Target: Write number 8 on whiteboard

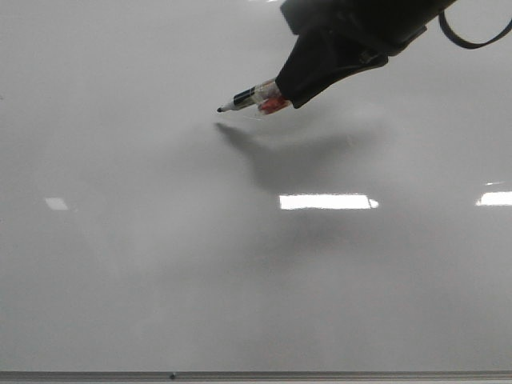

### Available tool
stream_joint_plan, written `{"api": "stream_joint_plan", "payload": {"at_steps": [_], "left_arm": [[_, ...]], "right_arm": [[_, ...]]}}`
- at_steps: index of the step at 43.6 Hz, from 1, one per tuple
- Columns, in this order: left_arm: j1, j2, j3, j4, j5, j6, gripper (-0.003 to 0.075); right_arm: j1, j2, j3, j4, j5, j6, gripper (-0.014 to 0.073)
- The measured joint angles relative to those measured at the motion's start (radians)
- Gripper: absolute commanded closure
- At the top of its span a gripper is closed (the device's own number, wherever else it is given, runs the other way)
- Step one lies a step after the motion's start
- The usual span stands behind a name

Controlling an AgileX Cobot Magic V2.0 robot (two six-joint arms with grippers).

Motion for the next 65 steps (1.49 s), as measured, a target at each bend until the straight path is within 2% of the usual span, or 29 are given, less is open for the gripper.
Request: {"api": "stream_joint_plan", "payload": {"at_steps": [18,29,35,43,52,65], "left_arm": [[0.000,-0.002,0.000,0.000,-0.002,0.000,0.0739],[0.000,-0.002,0.000,0.000,-0.002,0.000,0.0739],[0.000,-0.002,0.000,0.000,-0.002,0.000,0.0739],[0.000,-0.002,0.000,0.000,-0.002,0.000,0.0739],[0.000,-0.002,0.000,-0.002,-0.002,0.000,0.0739],[0.000,-0.002,0.000,-0.002,-0.002,0.000,0.0739]], "right_arm": [[0.045,0.161,-0.050,0.007,0.076,0.000,0.0652],[-0.020,0.114,0.089,0.007,0.078,-0.006,0.0652],[-0.023,0.107,0.155,0.007,0.058,-0.006,0.0652],[0.035,0.160,0.166,0.007,0.027,-0.006,0.0652],[0.123,0.233,0.089,0.018,-0.004,-0.006,0.0652],[0.131,0.219,0.047,0.042,-0.016,-0.006,0.0652]]}}
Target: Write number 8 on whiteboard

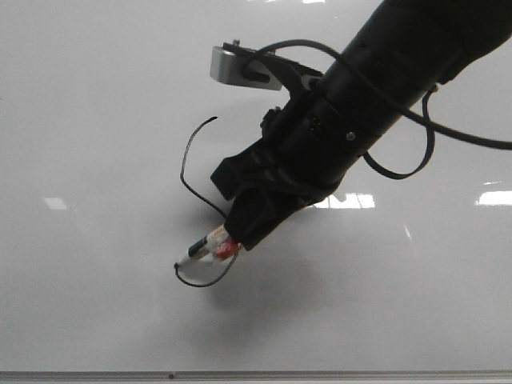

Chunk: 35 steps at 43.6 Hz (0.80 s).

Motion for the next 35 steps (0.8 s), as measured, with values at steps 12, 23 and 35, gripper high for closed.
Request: {"api": "stream_joint_plan", "payload": {"at_steps": [12,23,35], "left_arm": [[0.000,0.000,0.000,0.000,0.000,0.000,0.0739],[0.000,0.000,0.000,0.000,0.000,0.000,0.0739],[0.000,0.000,0.000,0.000,0.000,0.000,0.0739]], "right_arm": [[-0.078,-0.120,0.000,0.005,-0.001,0.000,0.0652],[-0.143,-0.200,-0.002,0.005,-0.004,0.000,0.0652],[-0.110,-0.173,-0.082,0.005,-0.018,0.000,0.0652]]}}
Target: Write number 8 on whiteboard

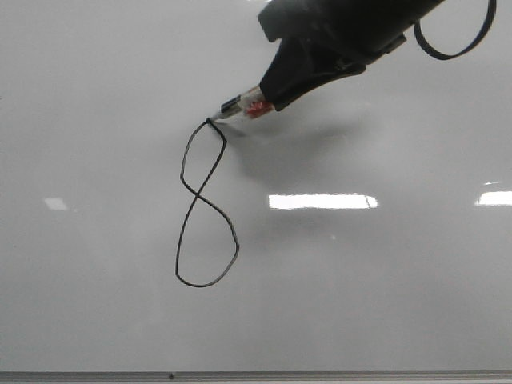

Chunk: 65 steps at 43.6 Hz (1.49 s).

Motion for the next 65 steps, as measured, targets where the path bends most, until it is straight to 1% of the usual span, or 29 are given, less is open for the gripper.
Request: {"api": "stream_joint_plan", "payload": {"at_steps": [4,10,14,16,19,21,23,25,26,27,30,32,37,41,46,50,57,65], "left_arm": [[0.000,0.000,0.000,0.000,0.000,0.000,0.0739],[0.000,0.000,0.000,0.000,0.002,0.000,0.0738],[0.000,0.020,-0.017,0.012,0.056,0.017,0.0733],[0.000,0.049,-0.042,0.019,0.092,0.041,0.0711],[0.000,0.123,-0.099,0.025,0.158,0.118,0.0645],[0.000,0.186,-0.143,0.030,0.196,0.182,0.0577],[0.000,0.253,-0.182,0.032,0.228,0.243,0.0490],[-0.003,0.330,-0.227,0.032,0.261,0.291,0.0432],[-0.008,0.357,-0.251,0.032,0.275,0.307,0.0409],[-0.013,0.384,-0.267,0.032,0.285,0.323,0.0402],[-0.058,0.464,-0.308,0.034,0.299,0.370,0.0403],[-0.105,0.510,-0.327,0.047,0.294,0.386,0.0403],[-0.258,0.597,-0.338,0.137,0.243,0.392,0.0403],[-0.386,0.631,-0.338,0.205,0.188,0.382,0.0403],[-0.476,0.640,-0.338,0.222,0.145,0.378,0.0404],[-0.503,0.640,-0.338,0.224,0.137,0.370,0.0404],[-0.508,0.640,-0.338,0.228,0.149,0.360,0.0415],[-0.508,0.640,-0.338,0.228,0.173,0.360,0.0500]], "right_arm": [[0.019,0.006,-0.026,0.000,0.012,0.000,0.0652],[0.057,-0.031,-0.032,-0.014,0.104,-0.032,0.0652],[0.101,-0.086,-0.035,-0.075,0.185,-0.091,0.0652],[0.120,-0.105,-0.040,-0.113,0.214,-0.113,0.0652],[0.155,-0.125,-0.063,-0.198,0.269,-0.134,0.0652],[0.177,-0.132,-0.083,-0.253,0.301,-0.139,0.0652],[0.196,-0.134,-0.100,-0.294,0.325,-0.144,0.0652],[0.217,-0.133,-0.120,-0.331,0.352,-0.146,0.0652],[0.228,-0.133,-0.131,-0.345,0.360,-0.146,0.0652],[0.236,-0.133,-0.139,-0.354,0.369,-0.146,0.0652],[0.264,-0.136,-0.163,-0.368,0.385,-0.147,0.0652],[0.280,-0.138,-0.178,-0.373,0.389,-0.147,0.0652],[0.321,-0.138,-0.198,-0.375,0.395,-0.148,0.0652],[0.351,-0.138,-0.202,-0.377,0.411,-0.148,0.0652],[0.387,-0.138,-0.202,-0.382,0.415,-0.148,0.0652],[0.412,-0.138,-0.202,-0.382,0.415,-0.149,0.0652],[0.441,-0.138,-0.202,-0.386,0.415,-0.149,0.0652],[0.443,-0.138,-0.202,-0.386,0.407,-0.149,0.0652]]}}
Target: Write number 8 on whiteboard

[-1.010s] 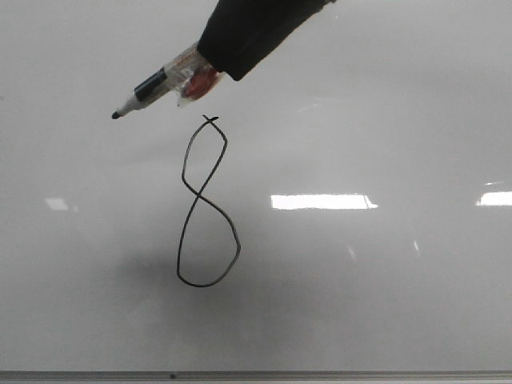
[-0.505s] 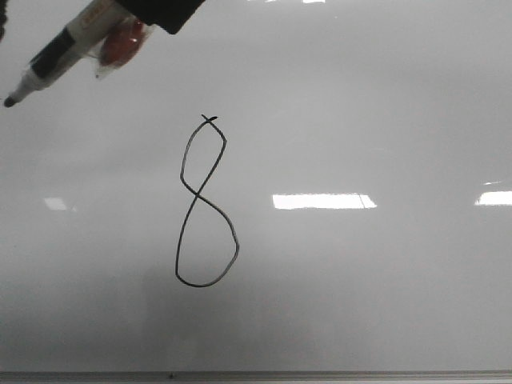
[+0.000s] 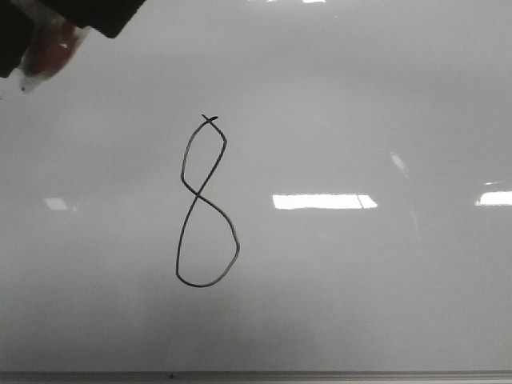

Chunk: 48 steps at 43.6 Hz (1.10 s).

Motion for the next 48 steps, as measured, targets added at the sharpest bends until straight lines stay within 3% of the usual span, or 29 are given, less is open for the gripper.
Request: {"api": "stream_joint_plan", "payload": {"at_steps": [9,13,16,24,26,33,38,48], "left_arm": [[0.000,0.000,0.000,0.001,0.006,0.000,0.0622],[0.000,0.000,0.000,0.002,0.006,0.000,0.0677],[0.000,0.000,0.000,0.002,0.006,-0.002,0.0714],[0.000,0.000,0.000,0.002,0.007,-0.004,0.0739],[0.000,0.000,0.000,0.002,0.008,-0.007,0.0739],[0.013,0.000,0.000,0.022,0.008,-0.072,0.0739],[0.070,0.000,0.000,0.058,-0.015,-0.179,0.0739],[0.338,0.000,0.055,0.077,-0.160,-0.433,0.0739]], "right_arm": [[0.000,0.000,0.000,0.000,-0.001,0.000,0.0652],[0.000,0.000,0.000,0.000,-0.001,-0.002,0.0610],[0.000,0.000,0.000,0.000,-0.001,-0.002,0.0506],[0.000,-0.002,0.000,0.015,-0.009,0.003,0.0080],[0.000,-0.004,0.000,0.021,-0.018,0.009,0.0036],[-0.020,-0.041,0.000,0.027,-0.037,0.046,0.0055],[-0.099,-0.115,0.024,0.032,-0.045,0.094,0.0078],[-0.336,-0.371,0.269,0.032,-0.116,0.215,0.0078]]}}
